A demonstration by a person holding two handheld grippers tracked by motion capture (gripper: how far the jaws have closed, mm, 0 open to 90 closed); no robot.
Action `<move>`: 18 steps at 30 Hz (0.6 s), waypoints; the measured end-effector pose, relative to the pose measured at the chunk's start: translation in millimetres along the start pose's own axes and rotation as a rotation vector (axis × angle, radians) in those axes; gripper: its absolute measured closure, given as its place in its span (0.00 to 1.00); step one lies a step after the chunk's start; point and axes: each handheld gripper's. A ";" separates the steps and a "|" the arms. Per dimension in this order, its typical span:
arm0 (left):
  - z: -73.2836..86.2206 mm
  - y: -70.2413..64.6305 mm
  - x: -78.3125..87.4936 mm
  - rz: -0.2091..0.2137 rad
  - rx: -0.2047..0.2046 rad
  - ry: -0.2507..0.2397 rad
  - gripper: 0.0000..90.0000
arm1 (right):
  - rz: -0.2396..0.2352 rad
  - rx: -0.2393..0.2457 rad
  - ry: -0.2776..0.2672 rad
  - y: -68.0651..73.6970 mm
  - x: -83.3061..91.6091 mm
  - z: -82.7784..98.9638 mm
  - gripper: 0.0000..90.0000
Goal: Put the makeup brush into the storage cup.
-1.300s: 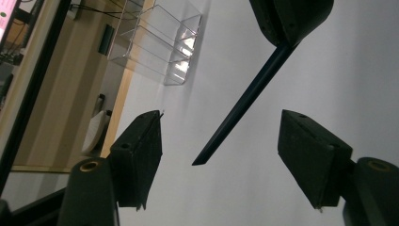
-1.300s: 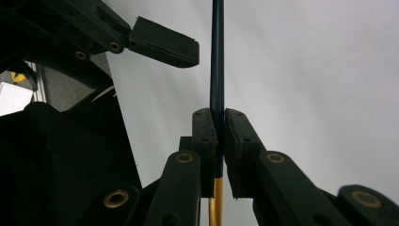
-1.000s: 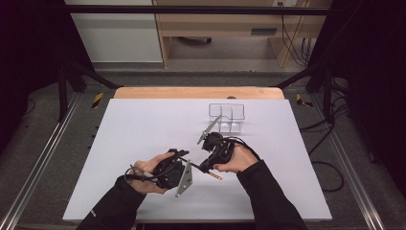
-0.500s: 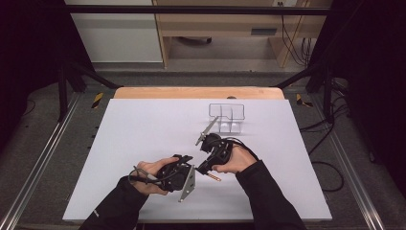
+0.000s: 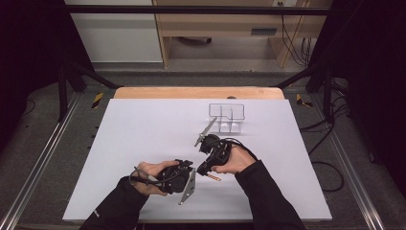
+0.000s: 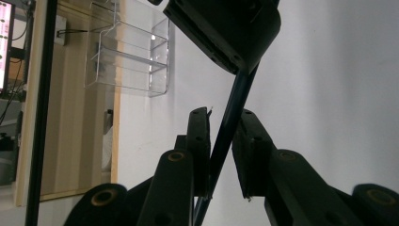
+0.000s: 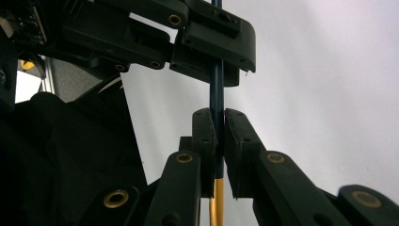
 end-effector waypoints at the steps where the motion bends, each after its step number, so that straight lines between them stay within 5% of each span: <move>1: -0.1 -0.5 -0.2 0.004 -0.004 0.003 0.86 | -0.001 0.000 0.000 0.1 -0.5 -0.1 0.93; 10: -1.2 -4.9 -1.0 0.031 -0.046 0.013 0.93 | 0.005 0.015 -0.007 0.8 0.7 0.7 0.92; 18: 2.8 -2.1 1.2 0.048 0.015 0.005 0.93 | 0.049 0.009 -0.102 -0.4 12.3 5.1 0.81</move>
Point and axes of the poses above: each handheld gripper's, and its own axes: x roughly backward along the jaws, z roughly out of its underside, y roughly to its left, and after that the axes turned 4 degrees about y, right-handed
